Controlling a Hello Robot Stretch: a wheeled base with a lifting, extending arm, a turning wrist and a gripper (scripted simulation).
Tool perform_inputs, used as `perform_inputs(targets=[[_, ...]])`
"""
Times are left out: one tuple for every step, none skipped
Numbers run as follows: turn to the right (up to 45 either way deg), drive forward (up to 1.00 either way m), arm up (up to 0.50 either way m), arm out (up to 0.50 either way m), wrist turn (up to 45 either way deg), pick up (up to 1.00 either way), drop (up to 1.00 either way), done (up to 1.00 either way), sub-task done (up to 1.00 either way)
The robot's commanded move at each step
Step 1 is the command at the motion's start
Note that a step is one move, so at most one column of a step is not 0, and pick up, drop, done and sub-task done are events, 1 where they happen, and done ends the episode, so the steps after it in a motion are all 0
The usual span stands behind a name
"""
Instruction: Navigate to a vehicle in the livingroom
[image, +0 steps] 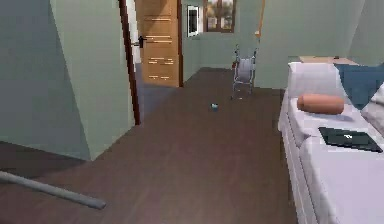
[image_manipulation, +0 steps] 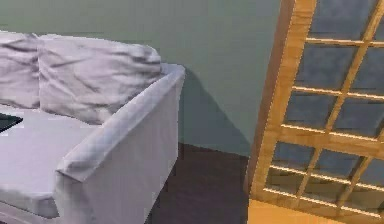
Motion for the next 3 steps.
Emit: perform_inputs(targets=[[-45.0, 0.00, 0.00, 0.00, 0.0, 0.00, 0.00, 0.00, 0.00], [-9.0, 0.00, 0.00, 0.00, 0.0, 0.00, 0.00, 0.00, 0.00], [0.0, 0.00, 0.00, 0.00, 0.0, 0.00, 0.00, 1.00, 0.00]])
